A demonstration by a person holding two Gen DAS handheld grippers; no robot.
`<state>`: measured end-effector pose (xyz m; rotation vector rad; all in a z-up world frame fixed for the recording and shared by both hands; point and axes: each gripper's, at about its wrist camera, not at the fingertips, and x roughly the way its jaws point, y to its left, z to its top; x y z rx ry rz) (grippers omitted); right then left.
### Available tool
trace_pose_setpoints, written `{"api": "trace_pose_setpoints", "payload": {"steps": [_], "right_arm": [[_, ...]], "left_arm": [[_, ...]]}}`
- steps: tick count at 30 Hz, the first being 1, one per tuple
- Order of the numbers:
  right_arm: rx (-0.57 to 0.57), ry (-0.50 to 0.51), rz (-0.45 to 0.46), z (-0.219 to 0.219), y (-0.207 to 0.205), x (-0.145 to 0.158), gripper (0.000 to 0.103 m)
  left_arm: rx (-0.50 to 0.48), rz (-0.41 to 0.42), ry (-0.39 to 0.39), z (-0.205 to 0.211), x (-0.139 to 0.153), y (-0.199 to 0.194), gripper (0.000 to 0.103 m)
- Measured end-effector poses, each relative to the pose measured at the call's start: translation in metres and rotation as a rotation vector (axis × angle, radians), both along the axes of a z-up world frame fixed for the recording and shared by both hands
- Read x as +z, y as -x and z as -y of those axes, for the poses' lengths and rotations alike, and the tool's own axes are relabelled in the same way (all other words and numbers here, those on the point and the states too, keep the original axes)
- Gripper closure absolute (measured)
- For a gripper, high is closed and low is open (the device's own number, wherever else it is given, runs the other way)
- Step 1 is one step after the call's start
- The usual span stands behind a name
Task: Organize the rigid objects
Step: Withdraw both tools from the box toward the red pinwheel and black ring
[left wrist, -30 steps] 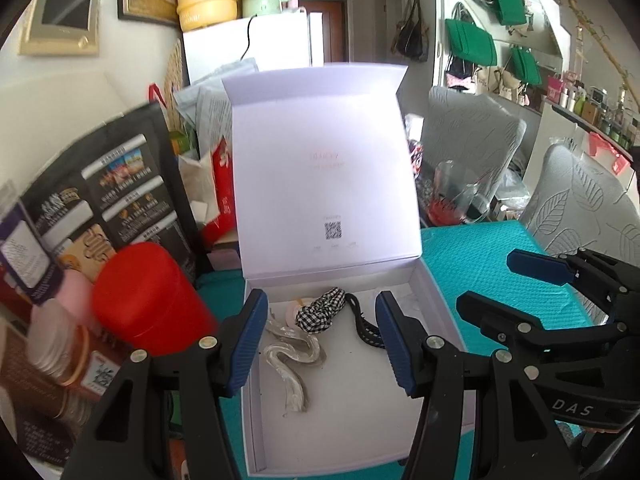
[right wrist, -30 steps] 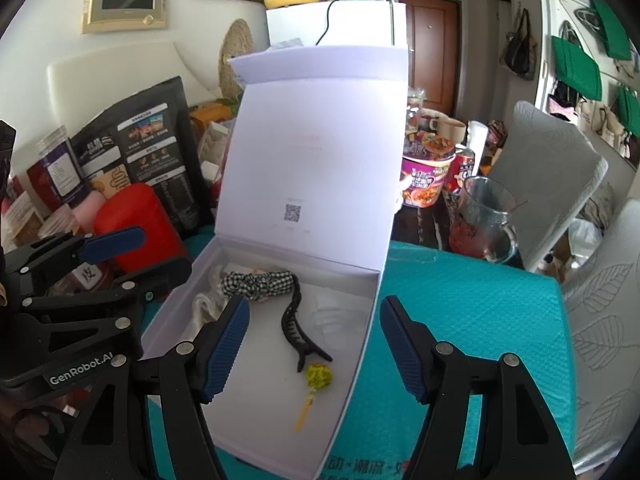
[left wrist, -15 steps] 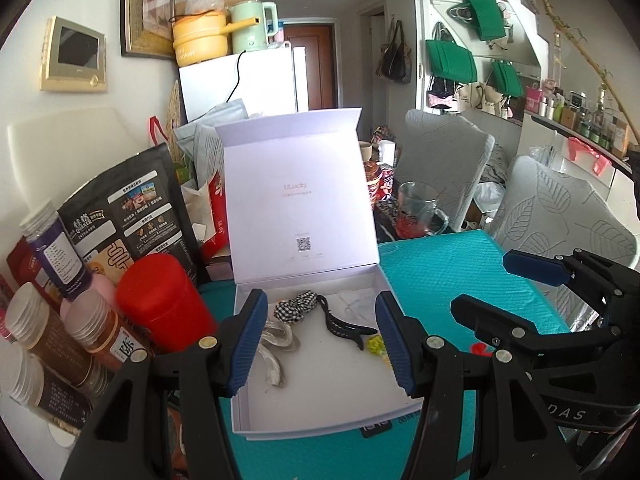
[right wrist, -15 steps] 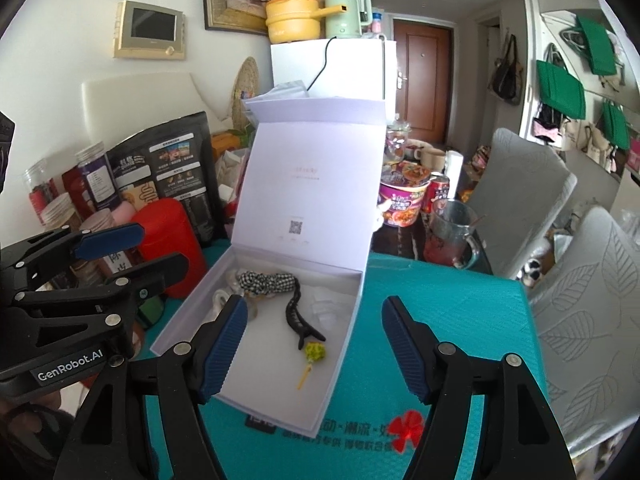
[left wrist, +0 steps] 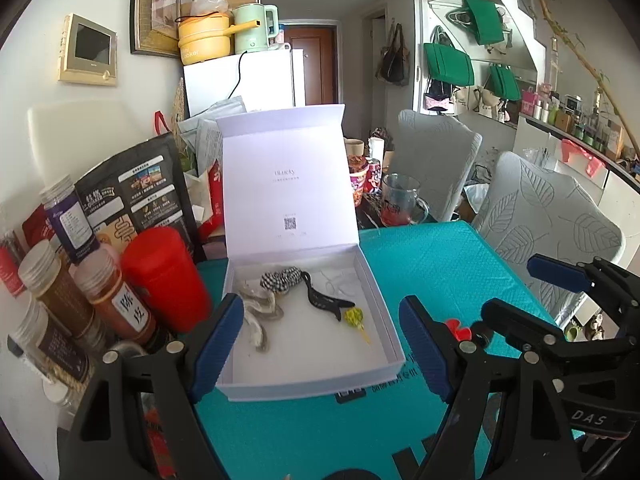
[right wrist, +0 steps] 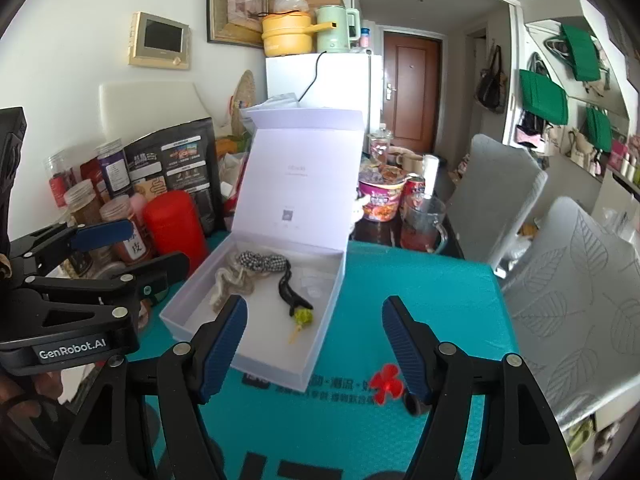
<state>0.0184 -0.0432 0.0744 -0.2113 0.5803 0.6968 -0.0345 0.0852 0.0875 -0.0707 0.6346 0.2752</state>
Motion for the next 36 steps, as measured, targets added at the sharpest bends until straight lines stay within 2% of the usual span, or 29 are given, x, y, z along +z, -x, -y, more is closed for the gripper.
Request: {"api": "trace_pose_setpoints", "payload": {"steps": [6,11,17,24,36], "right_arm": [[-0.026,-0.008,0.005,0.025,0.014,-0.005,0.028],[-0.058,-0.009,-0.003,0.043,0.018,-0.012,0.027],[-0.089,-0.011,-0.026,0.059,0.013,-0.029,0.027],[-0.073,-0.009,-0.065,0.068,-0.001,-0.055,0.027],[-0.028,0.020,-0.167,0.059,-0.049,-0.106,0.027]], "left_arm": [[-0.024,-0.001,0.021,0.012,-0.009,0.011,0.023],[-0.039,-0.008,0.006,0.025,-0.019,0.017,0.023],[-0.066,-0.027,0.048,0.034,-0.034,0.013,0.023],[-0.076,-0.039,0.054,0.045,-0.053,0.009,0.023],[-0.031,-0.089,0.101,0.032,-0.077,-0.019,0.023]]}}
